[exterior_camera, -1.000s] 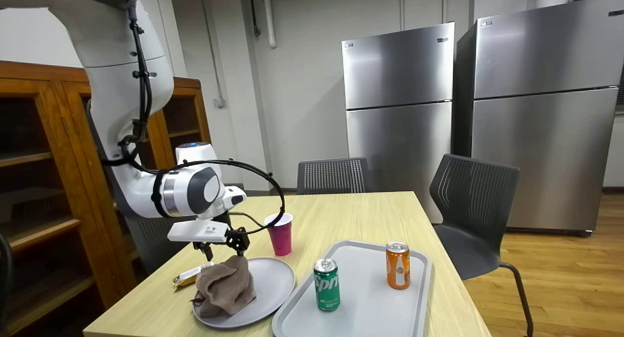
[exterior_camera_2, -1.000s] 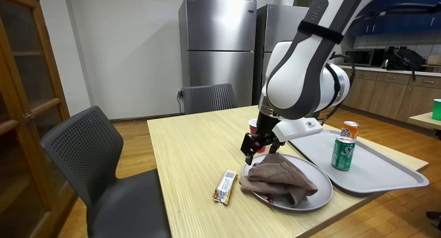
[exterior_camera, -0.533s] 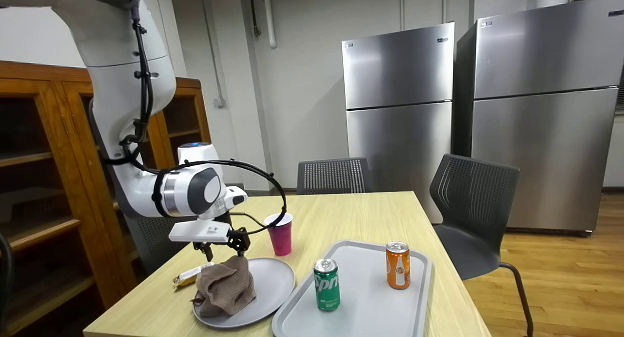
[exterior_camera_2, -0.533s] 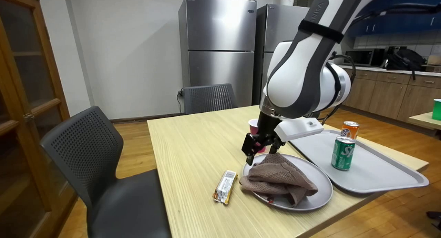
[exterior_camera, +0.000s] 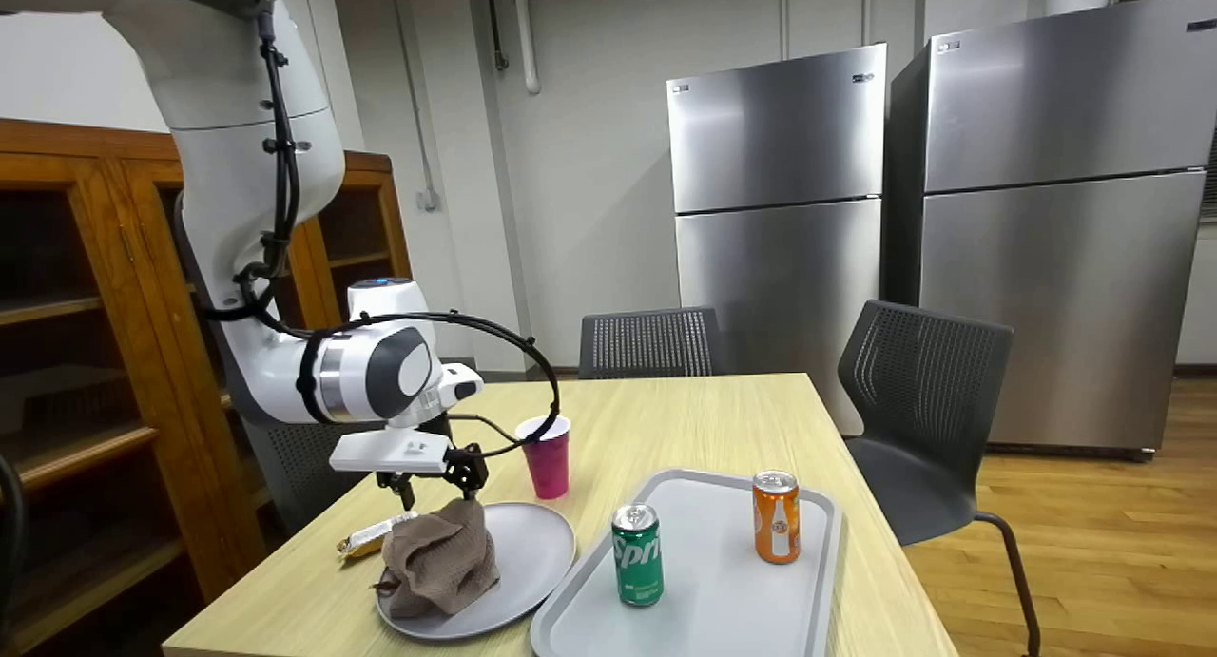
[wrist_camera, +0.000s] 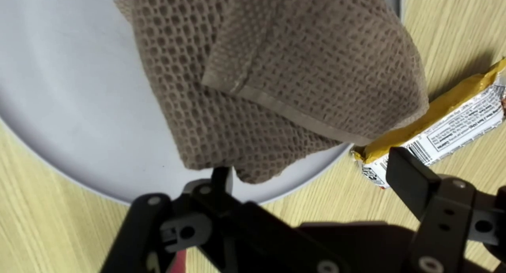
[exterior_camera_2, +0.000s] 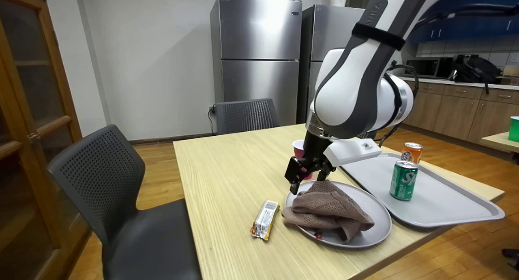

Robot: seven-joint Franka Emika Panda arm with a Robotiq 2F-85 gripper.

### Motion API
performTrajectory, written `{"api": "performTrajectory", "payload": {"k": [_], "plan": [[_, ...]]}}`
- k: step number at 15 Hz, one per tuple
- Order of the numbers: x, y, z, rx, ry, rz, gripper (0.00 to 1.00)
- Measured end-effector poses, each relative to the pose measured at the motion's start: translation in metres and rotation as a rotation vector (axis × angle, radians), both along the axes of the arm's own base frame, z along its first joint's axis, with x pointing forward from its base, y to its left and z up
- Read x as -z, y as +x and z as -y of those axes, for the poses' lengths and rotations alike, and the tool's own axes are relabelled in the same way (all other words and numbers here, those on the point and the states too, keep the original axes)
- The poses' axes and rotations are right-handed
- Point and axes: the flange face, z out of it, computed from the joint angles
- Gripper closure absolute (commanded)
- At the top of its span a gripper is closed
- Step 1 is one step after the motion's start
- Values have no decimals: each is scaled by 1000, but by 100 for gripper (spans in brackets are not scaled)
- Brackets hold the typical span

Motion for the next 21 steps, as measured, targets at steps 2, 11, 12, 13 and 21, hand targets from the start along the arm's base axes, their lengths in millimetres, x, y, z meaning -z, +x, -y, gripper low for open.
{"api": "performTrajectory", "payload": {"k": [2, 11, 12, 13, 21], "plan": [[0, 0, 0, -2, 1, 0, 0], [-1, 0, 0, -11, 3, 9, 0], [-2, 1, -1, -15, 4, 15, 0], [-4, 1, -1, -17, 5, 21, 0], [-18, -13, 7, -63, 10, 64, 0]]}}
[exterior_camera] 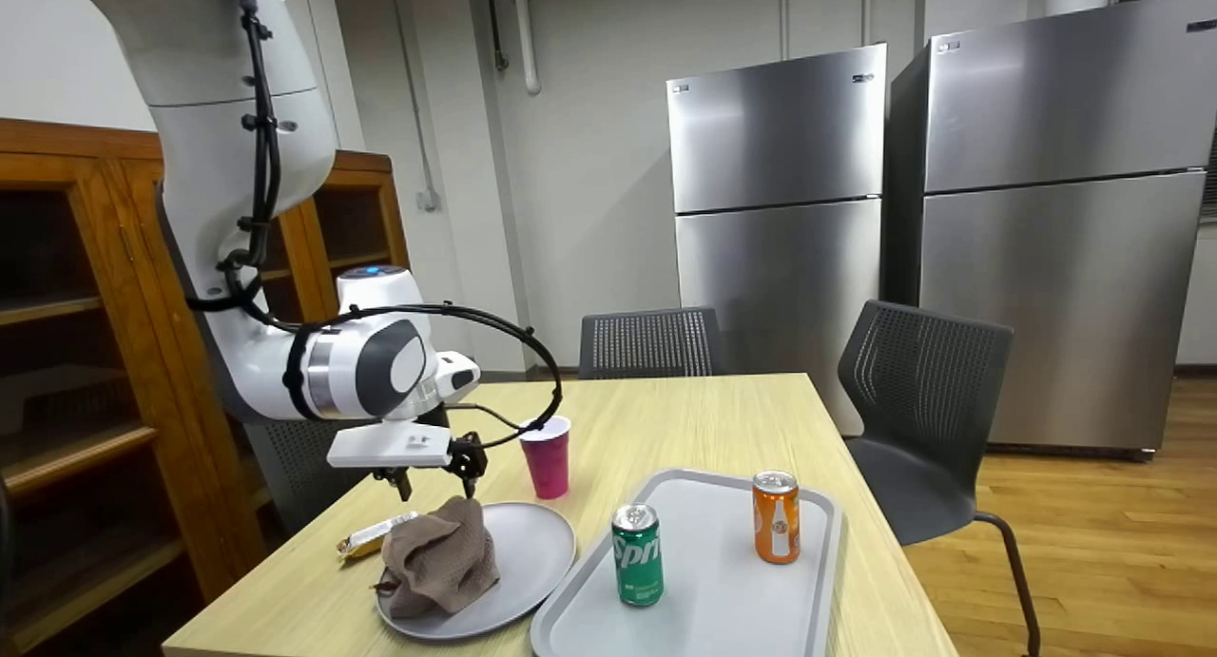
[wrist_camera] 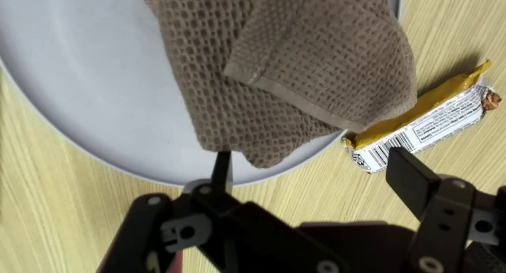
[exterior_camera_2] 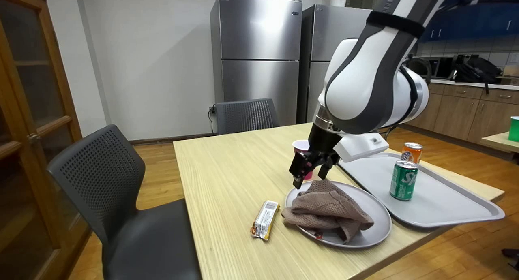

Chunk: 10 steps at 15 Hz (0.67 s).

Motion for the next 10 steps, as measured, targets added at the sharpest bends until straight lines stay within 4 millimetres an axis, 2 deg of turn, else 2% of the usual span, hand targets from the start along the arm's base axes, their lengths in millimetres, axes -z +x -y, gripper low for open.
{"api": "performTrajectory", "payload": {"k": [5, 10], "plan": [[-5, -17, 11, -35, -14, 7, 0], [-5, -26, 17, -57, -25, 0, 0]]}}
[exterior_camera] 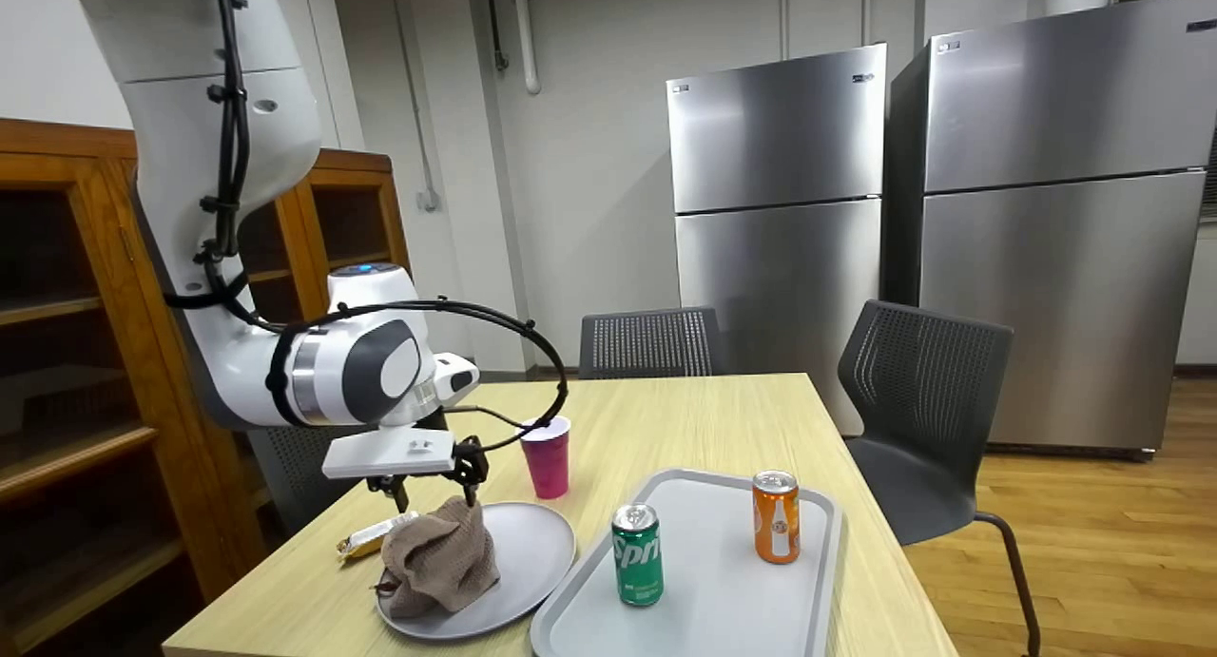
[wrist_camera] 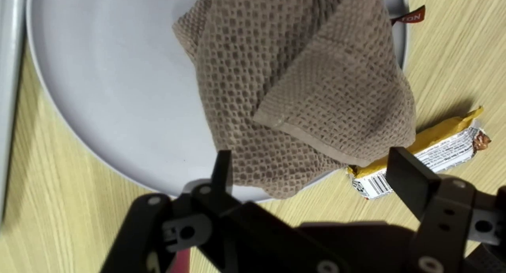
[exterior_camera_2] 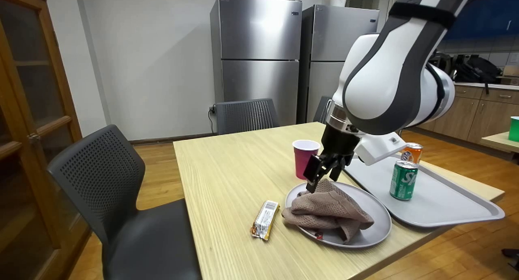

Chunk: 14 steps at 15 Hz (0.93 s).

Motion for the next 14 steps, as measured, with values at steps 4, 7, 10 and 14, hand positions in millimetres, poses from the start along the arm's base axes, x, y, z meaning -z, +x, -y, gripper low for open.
{"api": "performTrajectory", "payload": {"k": [4, 7, 10, 14], "plan": [[6, -4, -3, -22, 1, -4, 0], [13, -5, -4, -32, 3, -1, 0], [20, -7, -2, -49, -6, -2, 0], [31, -10, -1, -85, -36, -8, 0]]}}
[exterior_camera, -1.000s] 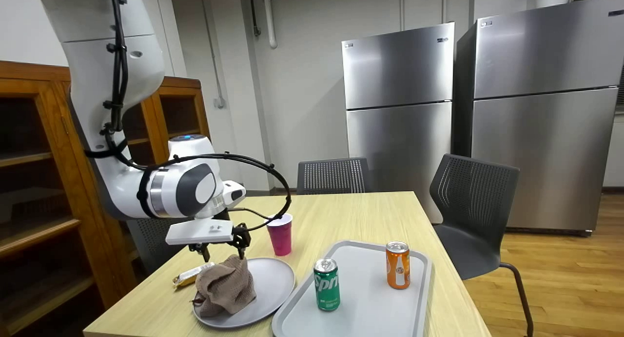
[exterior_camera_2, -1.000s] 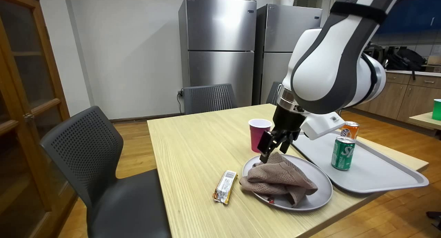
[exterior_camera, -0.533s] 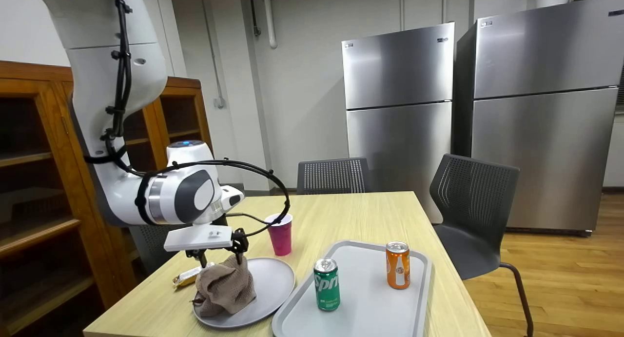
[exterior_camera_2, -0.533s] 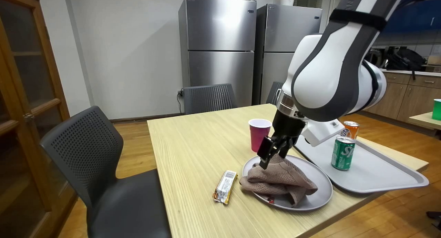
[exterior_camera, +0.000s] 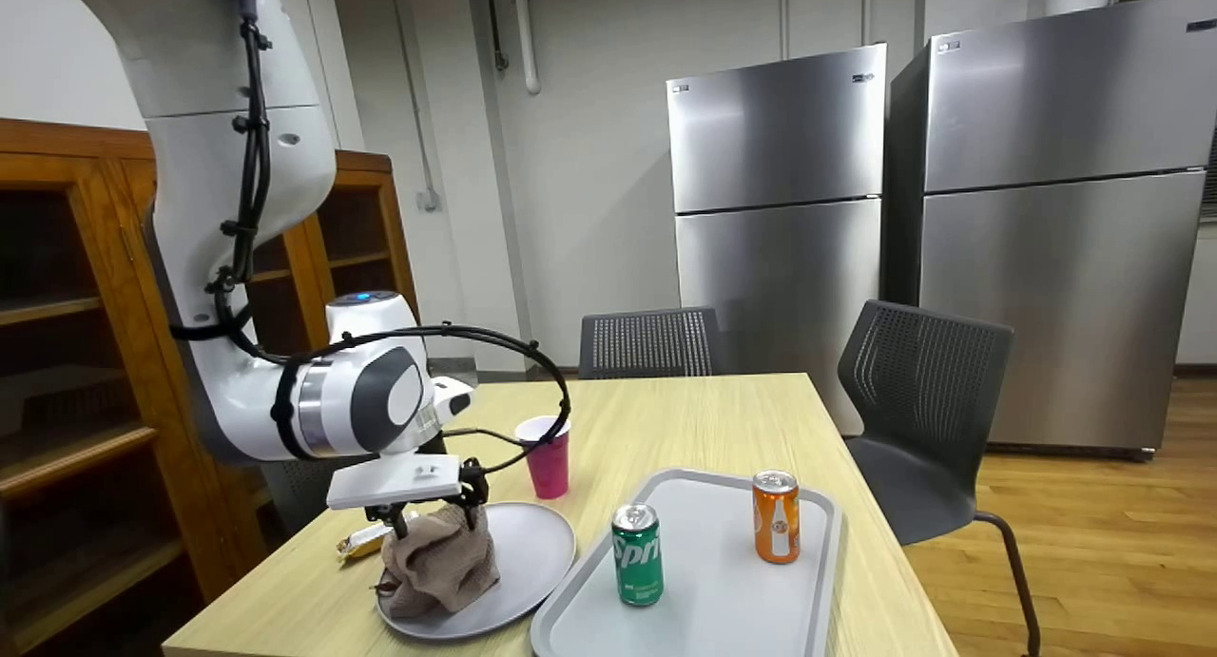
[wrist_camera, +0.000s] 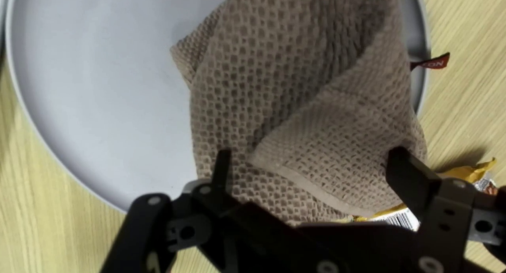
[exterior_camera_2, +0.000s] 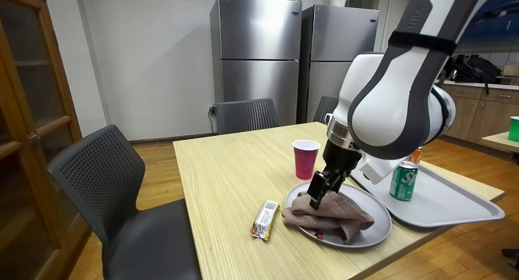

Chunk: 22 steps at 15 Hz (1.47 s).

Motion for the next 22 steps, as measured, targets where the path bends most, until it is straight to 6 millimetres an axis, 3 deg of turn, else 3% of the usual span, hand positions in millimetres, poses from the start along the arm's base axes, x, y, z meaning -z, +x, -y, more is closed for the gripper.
{"api": "performTrajectory", "payload": {"k": [13, 14, 16, 22], "plan": [[36, -15, -10, -68, -60, -6, 0], [37, -15, -10, -69, -59, -4, 25], [38, -15, -10, -69, -57, 0, 32], [37, -14, -10, -69, -53, 13, 80]]}}
